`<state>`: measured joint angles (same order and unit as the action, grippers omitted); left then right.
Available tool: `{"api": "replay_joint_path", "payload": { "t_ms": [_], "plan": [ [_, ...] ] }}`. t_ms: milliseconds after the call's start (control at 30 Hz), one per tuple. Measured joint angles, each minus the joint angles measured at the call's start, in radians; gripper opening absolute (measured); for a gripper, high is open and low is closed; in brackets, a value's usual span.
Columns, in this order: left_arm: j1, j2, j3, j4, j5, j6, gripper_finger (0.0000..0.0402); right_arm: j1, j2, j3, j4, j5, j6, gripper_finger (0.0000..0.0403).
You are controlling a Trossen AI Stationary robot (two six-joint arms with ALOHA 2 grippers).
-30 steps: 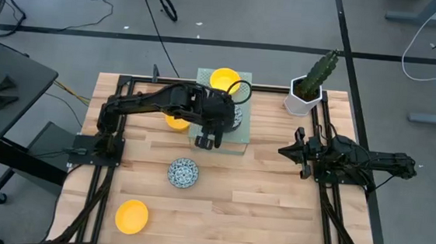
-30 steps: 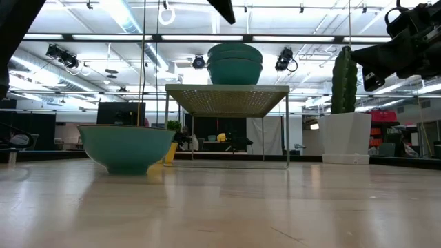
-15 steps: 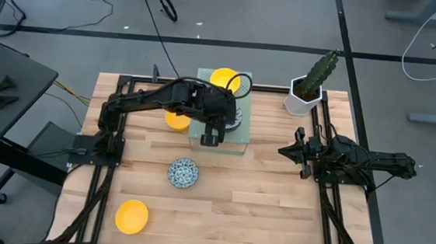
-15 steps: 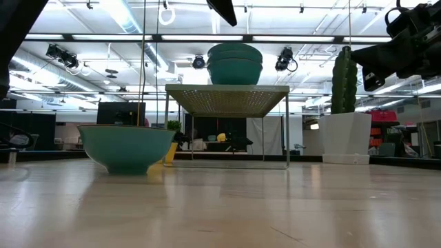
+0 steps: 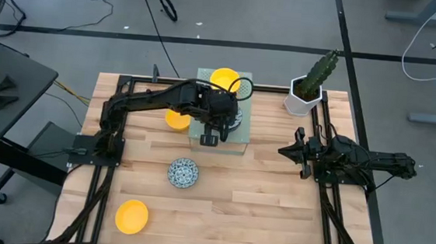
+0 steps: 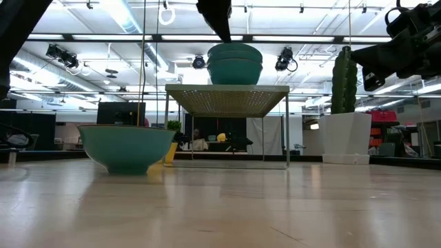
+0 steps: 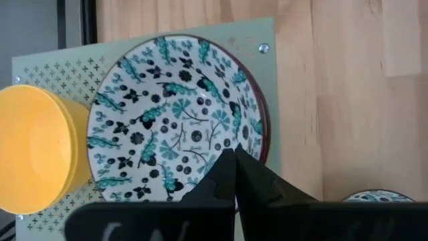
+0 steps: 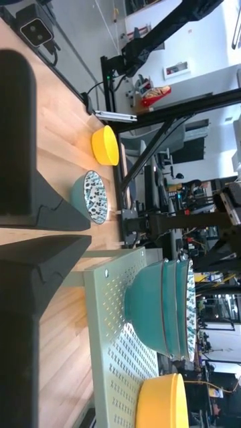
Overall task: Pick & Place Mini bowls
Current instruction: Stack the blue and white bowl on top of the other blue and white bowls on the shelf, then stack the yellow bowl on top of the other yellow bowls on the shelf
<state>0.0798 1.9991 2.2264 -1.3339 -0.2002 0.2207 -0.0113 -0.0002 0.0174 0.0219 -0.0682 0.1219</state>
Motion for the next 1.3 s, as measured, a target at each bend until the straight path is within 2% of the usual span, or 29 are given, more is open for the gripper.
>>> {"api": "replay_joint_path", "payload": {
  "t_ms": [500,767,1167,1300],
  "plan": [
    [0.003,0.000,-0.010,-0.025,0.059,-0.001,0.0001,0.000,0.000,0.000,0.000,0.000,0.000,0.0027],
    [0.009,0.000,0.006,-0.050,-0.017,0.008,0.0001,0.000,0.000,0.000,0.000,0.000,0.000,0.0027],
    [0.001,-0.002,0.130,-0.197,-0.020,-0.026,0.0002,0.000,0.000,0.000,0.000,0.000,0.000,0.0027],
    [-0.001,-0.029,0.124,-0.217,-0.017,-0.044,0.0002,0.000,0.000,0.000,0.000,0.000,0.000,0.0027]
  ]
}}
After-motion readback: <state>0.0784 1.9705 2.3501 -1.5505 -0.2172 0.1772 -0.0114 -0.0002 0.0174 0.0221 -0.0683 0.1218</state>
